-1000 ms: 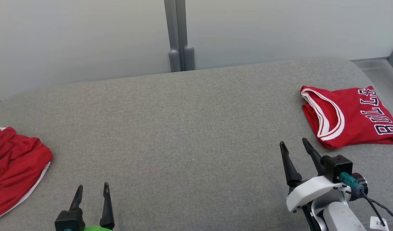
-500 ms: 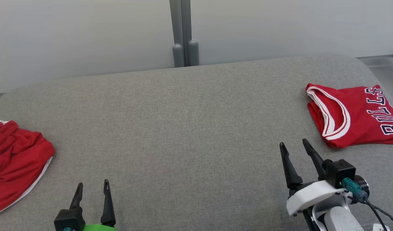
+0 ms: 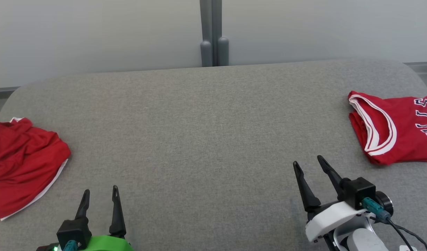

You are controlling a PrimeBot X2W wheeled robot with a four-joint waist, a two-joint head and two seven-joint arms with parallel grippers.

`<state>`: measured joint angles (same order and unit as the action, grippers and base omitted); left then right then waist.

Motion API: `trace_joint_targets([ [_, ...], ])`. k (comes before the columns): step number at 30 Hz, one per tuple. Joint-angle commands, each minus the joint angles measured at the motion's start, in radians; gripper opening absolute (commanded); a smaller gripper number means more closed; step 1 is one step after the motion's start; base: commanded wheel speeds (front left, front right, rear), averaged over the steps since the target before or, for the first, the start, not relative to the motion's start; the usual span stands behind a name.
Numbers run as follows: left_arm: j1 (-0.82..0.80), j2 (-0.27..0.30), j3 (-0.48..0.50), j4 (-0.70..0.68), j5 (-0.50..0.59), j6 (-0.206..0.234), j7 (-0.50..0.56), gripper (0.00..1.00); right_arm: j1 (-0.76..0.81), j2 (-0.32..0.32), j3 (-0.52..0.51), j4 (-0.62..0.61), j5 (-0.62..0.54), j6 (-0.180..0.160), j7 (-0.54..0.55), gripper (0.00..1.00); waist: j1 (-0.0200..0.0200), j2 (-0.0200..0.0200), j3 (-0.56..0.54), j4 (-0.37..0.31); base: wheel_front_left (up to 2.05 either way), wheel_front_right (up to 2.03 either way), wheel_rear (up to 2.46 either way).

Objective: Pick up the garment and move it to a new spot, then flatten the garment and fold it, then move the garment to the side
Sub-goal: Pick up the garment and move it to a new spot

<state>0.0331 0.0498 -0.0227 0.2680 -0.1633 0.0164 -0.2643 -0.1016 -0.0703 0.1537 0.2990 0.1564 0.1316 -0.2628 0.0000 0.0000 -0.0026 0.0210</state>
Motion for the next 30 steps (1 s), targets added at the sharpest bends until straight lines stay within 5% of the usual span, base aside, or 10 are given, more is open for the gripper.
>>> trace_joint_targets([
  [1,-0.019,0.002,0.000,-0.003,0.010,-0.001,0.001,1.00,0.012,-0.029,0.005,-0.003,0.000,-0.002,-0.002,1.00,0.0000,0.0000,0.015,0.045,0.00,0.00,0.00],
  [30,-0.018,0.002,0.005,-0.003,0.005,0.012,0.001,1.00,0.039,-0.018,-0.005,-0.062,0.020,-0.002,-0.002,1.00,0.0000,0.0000,0.056,0.429,0.00,0.00,0.00],
])
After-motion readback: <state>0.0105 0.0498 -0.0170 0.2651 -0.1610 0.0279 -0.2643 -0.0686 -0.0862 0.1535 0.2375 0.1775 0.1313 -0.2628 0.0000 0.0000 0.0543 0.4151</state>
